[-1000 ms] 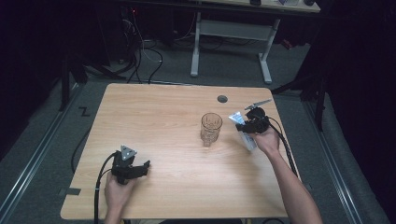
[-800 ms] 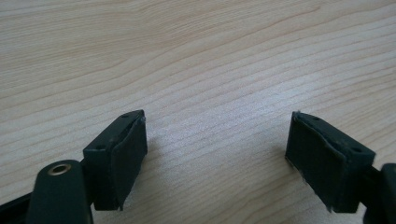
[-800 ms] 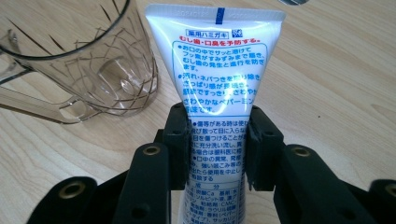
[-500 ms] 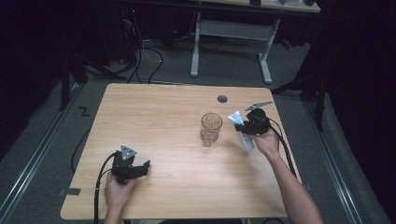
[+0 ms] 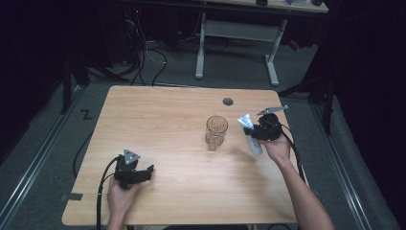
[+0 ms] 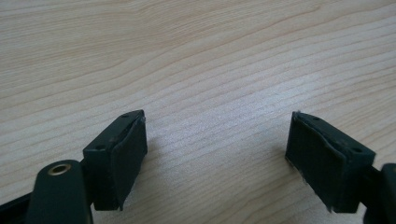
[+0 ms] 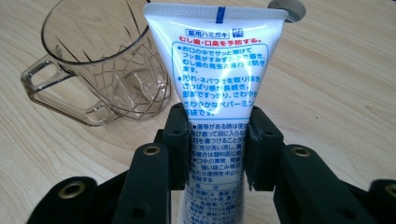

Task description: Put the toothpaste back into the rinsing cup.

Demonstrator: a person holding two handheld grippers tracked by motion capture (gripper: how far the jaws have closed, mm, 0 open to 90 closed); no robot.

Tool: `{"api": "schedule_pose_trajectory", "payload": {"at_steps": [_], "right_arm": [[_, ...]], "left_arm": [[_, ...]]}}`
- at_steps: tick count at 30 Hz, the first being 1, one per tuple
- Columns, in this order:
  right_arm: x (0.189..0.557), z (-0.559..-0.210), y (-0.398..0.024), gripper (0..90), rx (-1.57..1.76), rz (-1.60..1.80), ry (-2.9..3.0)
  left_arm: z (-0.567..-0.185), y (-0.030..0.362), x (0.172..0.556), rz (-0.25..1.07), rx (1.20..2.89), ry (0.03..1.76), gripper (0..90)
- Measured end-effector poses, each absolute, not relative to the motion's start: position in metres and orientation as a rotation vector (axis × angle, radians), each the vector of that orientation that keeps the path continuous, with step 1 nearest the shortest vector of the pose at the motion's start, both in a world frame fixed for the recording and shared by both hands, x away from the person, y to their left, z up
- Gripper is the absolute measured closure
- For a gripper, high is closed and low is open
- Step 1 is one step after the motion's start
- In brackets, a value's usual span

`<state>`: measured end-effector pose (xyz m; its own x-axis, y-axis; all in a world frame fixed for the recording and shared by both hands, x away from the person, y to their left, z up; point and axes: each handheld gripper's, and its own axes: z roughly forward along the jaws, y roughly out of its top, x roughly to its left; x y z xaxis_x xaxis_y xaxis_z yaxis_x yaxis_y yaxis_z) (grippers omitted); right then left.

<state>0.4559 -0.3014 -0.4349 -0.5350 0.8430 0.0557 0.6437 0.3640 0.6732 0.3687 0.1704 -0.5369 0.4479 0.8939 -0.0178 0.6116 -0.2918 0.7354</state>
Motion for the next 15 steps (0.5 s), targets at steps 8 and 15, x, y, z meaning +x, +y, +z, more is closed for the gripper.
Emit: {"api": "schedule_pose_trajectory", "payload": {"at_steps": [8, 15], "right_arm": [[0.448, -0.424, -0.295, 66.4, 1.266, 1.02, 2.316], [0.444, -0.416, -0.287, 66.4, 1.233, 1.071, 2.313]], "left_arm": [[-0.537, 0.171, 0.369, 0.529, 2.015, 1.257, 20.6], [-0.537, 0.171, 0.369, 0.526, 2.014, 1.256, 20.6]]}}
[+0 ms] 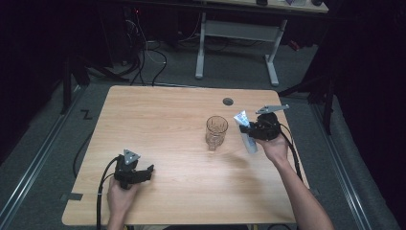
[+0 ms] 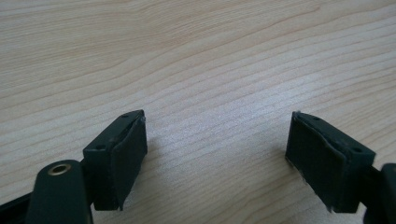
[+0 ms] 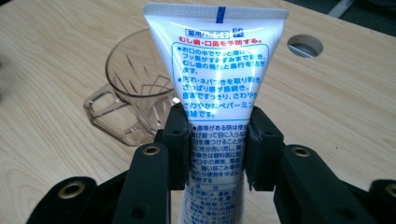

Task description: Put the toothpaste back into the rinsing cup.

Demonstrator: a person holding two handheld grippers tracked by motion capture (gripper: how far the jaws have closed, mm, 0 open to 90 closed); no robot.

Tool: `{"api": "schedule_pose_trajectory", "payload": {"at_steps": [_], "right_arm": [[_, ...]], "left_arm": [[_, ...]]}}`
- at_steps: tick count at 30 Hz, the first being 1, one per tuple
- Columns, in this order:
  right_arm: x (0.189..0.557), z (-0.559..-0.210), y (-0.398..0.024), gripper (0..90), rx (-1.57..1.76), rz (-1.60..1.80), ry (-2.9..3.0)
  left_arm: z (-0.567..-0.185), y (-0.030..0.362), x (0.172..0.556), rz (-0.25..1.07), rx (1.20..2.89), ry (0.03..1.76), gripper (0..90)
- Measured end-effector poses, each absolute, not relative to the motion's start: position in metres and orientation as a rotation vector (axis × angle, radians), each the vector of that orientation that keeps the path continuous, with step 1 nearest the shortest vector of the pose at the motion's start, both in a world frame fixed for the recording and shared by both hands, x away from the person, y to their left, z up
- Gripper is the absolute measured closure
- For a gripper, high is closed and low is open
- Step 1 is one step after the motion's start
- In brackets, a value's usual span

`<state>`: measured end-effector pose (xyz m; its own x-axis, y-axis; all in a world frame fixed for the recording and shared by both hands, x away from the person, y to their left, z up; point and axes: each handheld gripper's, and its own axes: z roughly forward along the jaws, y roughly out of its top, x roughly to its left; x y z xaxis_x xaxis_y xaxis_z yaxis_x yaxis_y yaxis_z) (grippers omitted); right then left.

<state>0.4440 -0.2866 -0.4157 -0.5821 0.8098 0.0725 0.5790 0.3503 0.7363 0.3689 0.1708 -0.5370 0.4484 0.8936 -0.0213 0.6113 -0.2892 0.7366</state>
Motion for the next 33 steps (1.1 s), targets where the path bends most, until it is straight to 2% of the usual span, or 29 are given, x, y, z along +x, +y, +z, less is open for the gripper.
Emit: {"api": "schedule_pose_trajectory", "payload": {"at_steps": [33], "right_arm": [[0.445, -0.379, -0.246, 66.3, 1.058, 1.253, 2.284]], "left_arm": [[-0.537, 0.171, 0.369, 0.527, 2.016, 1.255, 20.6]]}}
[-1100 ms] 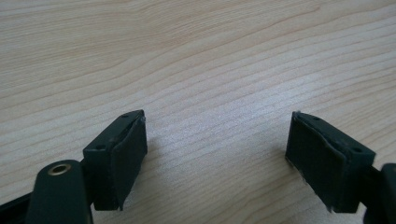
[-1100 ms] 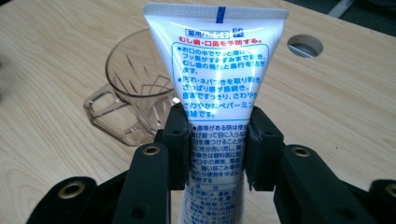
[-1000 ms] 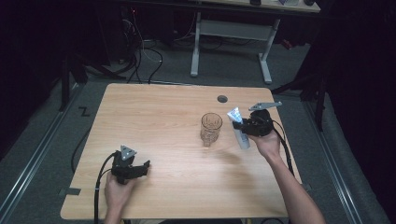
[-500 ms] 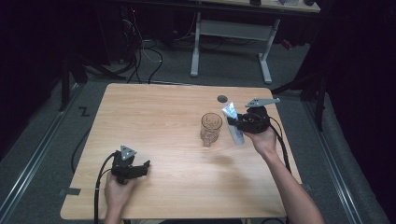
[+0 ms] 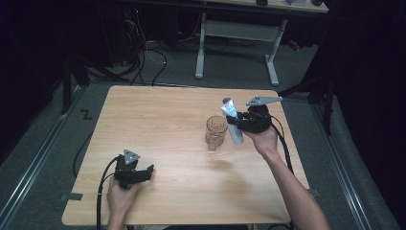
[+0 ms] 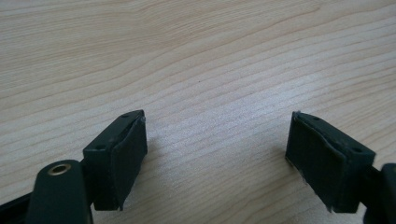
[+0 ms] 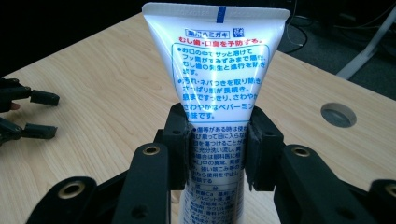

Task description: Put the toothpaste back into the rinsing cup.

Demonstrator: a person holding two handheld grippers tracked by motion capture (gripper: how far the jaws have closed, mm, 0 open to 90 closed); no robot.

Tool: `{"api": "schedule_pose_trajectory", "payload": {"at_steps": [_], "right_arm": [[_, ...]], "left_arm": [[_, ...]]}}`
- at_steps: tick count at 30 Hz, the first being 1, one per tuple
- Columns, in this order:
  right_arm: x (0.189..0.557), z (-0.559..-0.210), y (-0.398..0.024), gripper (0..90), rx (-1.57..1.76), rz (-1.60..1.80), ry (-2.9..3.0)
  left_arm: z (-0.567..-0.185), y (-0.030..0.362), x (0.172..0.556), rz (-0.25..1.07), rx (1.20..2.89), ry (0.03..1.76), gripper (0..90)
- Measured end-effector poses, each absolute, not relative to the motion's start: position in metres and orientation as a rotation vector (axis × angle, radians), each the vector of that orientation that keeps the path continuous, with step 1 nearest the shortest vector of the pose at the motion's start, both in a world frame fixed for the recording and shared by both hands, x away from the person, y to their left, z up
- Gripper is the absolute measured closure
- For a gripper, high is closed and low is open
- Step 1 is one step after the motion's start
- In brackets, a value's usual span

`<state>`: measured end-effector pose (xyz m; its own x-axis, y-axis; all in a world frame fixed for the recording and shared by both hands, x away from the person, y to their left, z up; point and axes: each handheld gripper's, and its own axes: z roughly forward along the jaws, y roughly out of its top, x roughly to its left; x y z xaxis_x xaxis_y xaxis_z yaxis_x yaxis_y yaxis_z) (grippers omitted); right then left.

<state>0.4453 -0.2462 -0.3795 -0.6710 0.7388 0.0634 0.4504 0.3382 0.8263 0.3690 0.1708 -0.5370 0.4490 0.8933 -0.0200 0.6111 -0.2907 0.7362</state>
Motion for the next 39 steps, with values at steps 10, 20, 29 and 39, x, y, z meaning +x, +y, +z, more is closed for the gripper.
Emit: {"api": "schedule_pose_trajectory", "payload": {"at_steps": [10, 20, 29, 39], "right_arm": [[0.451, -0.375, -0.238, 66.3, 1.036, 1.29, 2.261], [0.456, -0.371, -0.236, 66.3, 1.035, 1.331, 2.229], [0.463, -0.368, -0.236, 66.2, 1.06, 1.325, 2.216], [0.469, -0.366, -0.227, 66.1, 1.042, 1.311, 2.216]], "left_arm": [[-0.537, 0.171, 0.369, 0.528, 2.014, 1.256, 20.6], [-0.537, 0.171, 0.369, 0.529, 2.018, 1.255, 20.6], [-0.537, 0.171, 0.369, 0.529, 2.017, 1.255, 20.6], [-0.537, 0.171, 0.369, 0.531, 2.019, 1.255, 20.6]]}}
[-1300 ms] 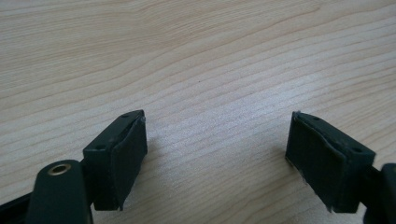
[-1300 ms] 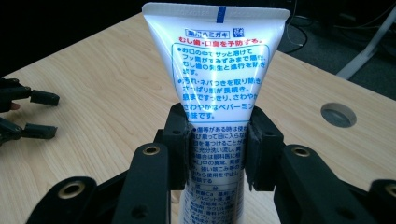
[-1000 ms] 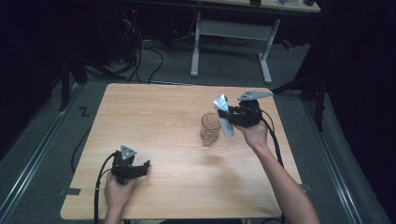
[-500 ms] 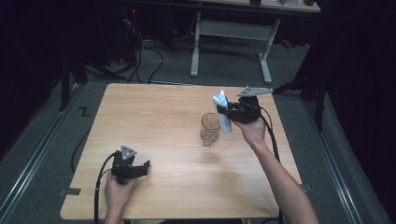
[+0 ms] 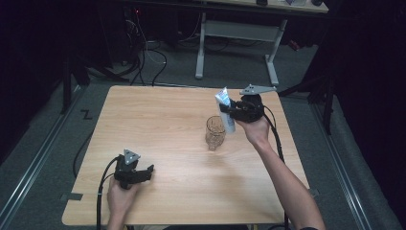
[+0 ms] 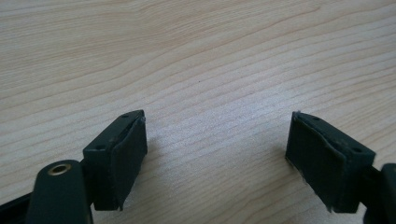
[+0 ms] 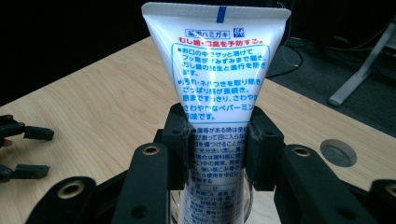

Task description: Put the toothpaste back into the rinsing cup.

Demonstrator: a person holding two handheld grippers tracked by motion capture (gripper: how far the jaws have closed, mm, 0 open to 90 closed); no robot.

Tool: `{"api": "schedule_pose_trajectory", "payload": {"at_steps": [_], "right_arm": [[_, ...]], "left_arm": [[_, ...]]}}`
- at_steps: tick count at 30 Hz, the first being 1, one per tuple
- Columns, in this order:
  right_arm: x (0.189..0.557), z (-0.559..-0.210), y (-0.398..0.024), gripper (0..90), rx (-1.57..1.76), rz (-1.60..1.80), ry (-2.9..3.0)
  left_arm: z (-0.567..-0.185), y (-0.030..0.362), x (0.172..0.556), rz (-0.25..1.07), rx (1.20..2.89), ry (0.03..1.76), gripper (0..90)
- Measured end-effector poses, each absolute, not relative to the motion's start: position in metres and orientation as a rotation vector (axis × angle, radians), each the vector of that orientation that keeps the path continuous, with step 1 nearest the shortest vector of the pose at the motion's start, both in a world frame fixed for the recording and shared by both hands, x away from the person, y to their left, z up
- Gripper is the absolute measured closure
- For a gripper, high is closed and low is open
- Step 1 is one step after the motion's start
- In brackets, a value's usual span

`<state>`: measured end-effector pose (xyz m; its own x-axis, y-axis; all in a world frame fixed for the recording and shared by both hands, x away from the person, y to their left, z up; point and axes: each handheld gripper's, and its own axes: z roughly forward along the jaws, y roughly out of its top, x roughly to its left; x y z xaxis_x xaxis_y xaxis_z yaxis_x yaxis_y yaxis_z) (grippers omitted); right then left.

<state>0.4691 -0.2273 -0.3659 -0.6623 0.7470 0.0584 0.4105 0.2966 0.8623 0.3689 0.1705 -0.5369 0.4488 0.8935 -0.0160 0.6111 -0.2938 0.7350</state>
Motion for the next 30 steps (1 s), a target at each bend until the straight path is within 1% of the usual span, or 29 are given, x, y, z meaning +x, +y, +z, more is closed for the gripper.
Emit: {"api": "schedule_pose_trajectory", "payload": {"at_steps": [17, 30], "right_arm": [[0.486, -0.375, -0.215, 65.7, 1.04, 1.319, 2.204], [0.492, -0.381, -0.21, 65.5, 1.049, 1.288, 2.221]], "left_arm": [[-0.537, 0.17, 0.369, 0.529, 2.02, 1.255, 20.6], [-0.537, 0.171, 0.369, 0.53, 2.02, 1.255, 20.6]]}}
